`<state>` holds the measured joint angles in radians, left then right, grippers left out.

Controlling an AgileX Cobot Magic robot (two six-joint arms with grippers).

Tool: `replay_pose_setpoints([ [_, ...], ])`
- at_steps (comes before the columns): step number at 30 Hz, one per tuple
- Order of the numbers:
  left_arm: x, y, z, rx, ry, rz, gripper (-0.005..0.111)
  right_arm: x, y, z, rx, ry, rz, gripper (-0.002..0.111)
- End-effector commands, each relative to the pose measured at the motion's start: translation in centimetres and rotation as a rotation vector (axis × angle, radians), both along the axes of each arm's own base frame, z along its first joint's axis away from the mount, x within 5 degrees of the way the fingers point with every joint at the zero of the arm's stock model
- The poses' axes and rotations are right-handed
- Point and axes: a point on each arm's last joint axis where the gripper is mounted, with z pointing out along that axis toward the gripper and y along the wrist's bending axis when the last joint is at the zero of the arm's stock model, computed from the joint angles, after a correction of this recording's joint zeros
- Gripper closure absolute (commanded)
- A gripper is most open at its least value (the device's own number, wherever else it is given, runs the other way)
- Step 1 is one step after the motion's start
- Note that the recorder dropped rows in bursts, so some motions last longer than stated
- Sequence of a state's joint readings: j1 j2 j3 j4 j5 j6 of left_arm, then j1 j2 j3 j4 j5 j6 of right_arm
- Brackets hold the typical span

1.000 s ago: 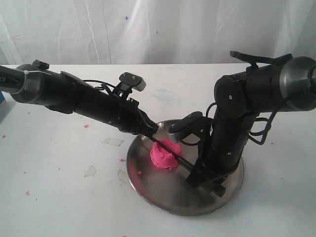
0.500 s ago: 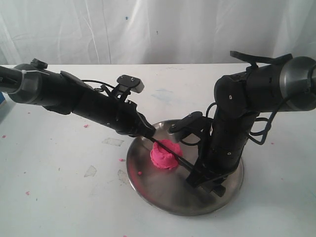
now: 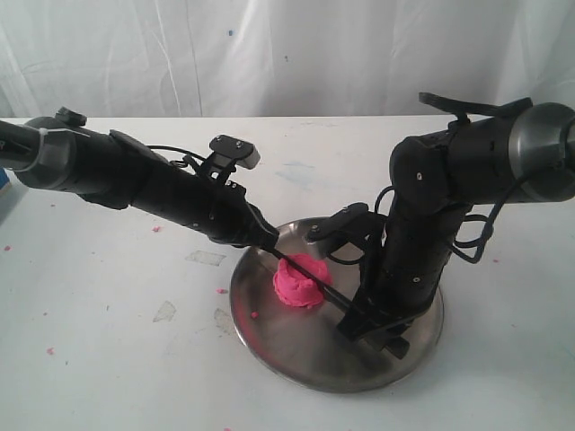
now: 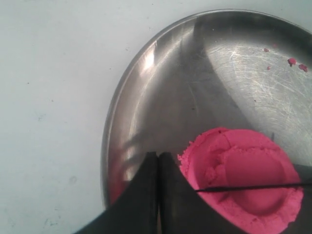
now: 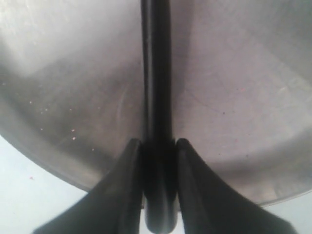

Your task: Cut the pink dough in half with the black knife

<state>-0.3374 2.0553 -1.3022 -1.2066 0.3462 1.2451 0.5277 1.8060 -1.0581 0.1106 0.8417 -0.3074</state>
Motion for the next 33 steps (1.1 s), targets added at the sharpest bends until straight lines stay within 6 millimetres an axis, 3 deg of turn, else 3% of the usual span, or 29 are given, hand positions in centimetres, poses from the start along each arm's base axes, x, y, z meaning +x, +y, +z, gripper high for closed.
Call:
replay_pose_setpoints([
  [1, -0.3, 0.0, 0.0, 0.009, -0.006, -0.015, 0.107, 0.0, 0.1, 0.0, 0.012, -0.007, -0.008, 0.108],
  [14, -0.1, 0.0, -1.4, 0.047, -0.021, -0.054, 0.107, 0.1, 0.1, 0.0, 0.013, -0.011, -0.008, 0.108],
  [33, -0.1, 0.0, -1.4, 0.041, -0.016, -0.049, 0.107, 0.1, 0.1, 0.0, 0.017, -0.014, -0.010, 0.108],
])
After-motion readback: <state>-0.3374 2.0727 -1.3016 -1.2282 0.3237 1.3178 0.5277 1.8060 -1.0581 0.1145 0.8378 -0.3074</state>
